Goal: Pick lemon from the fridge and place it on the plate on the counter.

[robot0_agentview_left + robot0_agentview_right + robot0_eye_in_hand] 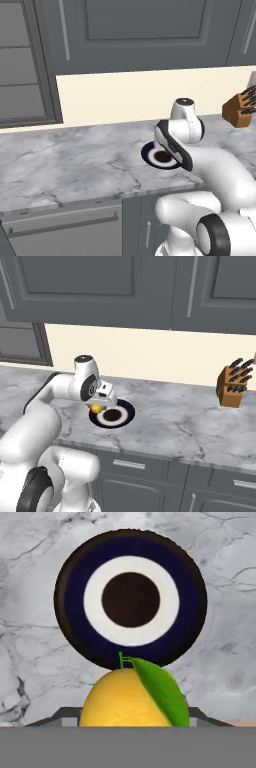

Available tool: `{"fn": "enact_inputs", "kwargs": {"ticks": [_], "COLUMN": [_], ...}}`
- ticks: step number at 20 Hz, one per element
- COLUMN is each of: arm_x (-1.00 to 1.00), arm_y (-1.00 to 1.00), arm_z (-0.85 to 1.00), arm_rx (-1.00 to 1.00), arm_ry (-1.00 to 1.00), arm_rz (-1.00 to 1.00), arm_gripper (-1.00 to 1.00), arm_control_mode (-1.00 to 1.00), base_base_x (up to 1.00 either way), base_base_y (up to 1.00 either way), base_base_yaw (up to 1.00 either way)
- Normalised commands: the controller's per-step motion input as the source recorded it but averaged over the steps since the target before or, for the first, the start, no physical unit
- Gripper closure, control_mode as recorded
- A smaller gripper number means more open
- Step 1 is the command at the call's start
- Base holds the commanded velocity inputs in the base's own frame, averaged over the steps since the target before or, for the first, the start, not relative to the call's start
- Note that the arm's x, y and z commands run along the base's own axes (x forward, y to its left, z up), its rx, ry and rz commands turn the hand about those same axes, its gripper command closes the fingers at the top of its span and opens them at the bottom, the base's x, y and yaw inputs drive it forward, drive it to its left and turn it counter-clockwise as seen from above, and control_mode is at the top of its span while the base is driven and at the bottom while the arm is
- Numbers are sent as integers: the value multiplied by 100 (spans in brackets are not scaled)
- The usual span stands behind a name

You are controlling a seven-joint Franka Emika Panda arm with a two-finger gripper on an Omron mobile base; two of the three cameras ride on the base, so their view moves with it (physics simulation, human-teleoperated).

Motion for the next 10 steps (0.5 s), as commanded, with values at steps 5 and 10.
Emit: {"fn": "enact_inputs", "kwargs": {"ticks": [5,10], "arm_x": [98,89], "arm_y": [-2,0], "arm_z": [-50,-54], "arm_rx": [2,0], "arm_ry": [0,0], "arm_rz": [1,0], "arm_gripper": [100,100], "arm_control_mode": [-100,-100], "base_base_x": [0,0], "base_base_y": [0,0], "base_base_yaw": [0,0]}}
